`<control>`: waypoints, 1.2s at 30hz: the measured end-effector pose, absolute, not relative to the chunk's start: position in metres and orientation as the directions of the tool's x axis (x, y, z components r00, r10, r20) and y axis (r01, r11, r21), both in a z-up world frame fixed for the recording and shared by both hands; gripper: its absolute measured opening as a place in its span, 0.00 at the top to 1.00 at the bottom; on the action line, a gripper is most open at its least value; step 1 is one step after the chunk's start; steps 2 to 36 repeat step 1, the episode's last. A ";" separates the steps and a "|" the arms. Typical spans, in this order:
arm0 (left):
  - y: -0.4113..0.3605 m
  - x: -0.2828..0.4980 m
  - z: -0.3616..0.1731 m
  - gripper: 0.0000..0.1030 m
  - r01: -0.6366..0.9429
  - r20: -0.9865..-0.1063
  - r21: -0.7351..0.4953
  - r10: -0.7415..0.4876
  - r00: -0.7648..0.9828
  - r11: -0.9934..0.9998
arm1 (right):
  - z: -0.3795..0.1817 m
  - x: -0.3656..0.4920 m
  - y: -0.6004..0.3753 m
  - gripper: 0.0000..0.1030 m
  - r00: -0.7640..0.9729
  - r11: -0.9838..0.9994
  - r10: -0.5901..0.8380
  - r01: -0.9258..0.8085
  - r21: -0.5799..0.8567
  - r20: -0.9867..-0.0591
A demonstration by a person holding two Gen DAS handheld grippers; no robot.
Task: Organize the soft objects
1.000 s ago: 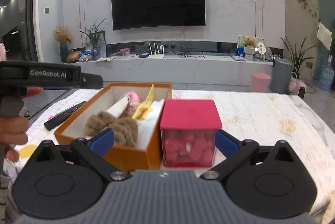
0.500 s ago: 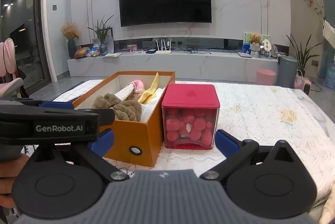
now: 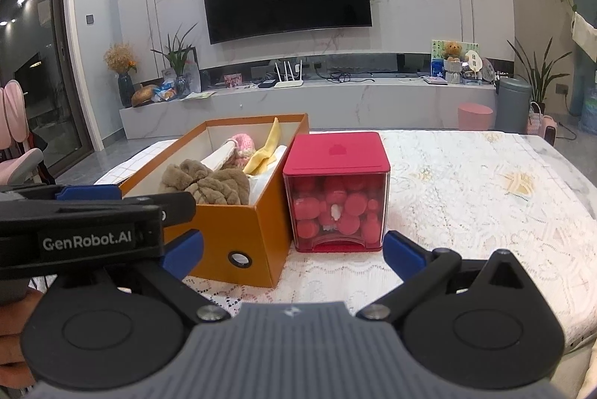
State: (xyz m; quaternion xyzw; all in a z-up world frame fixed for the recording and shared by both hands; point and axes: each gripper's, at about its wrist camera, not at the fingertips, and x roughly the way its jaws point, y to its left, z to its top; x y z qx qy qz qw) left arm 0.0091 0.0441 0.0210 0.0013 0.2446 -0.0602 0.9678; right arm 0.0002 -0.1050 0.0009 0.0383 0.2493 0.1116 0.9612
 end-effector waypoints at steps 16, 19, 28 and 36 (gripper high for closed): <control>0.043 0.009 0.021 0.10 0.113 -0.473 -0.024 -0.111 0.874 0.993 | 0.000 0.001 -0.105 0.03 0.851 0.972 0.234 -0.195 0.130 -0.471; 0.043 0.009 0.021 0.10 0.113 -0.473 -0.024 -0.111 0.874 0.993 | 0.000 0.001 -0.105 0.03 0.851 0.972 0.234 -0.195 0.130 -0.471; 0.043 0.009 0.021 0.10 0.113 -0.473 -0.024 -0.111 0.874 0.993 | 0.000 0.001 -0.105 0.03 0.851 0.972 0.234 -0.195 0.130 -0.471; 0.043 0.009 0.021 0.10 0.113 -0.473 -0.024 -0.111 0.874 0.993 | 0.000 0.001 -0.105 0.03 0.851 0.972 0.234 -0.195 0.130 -0.471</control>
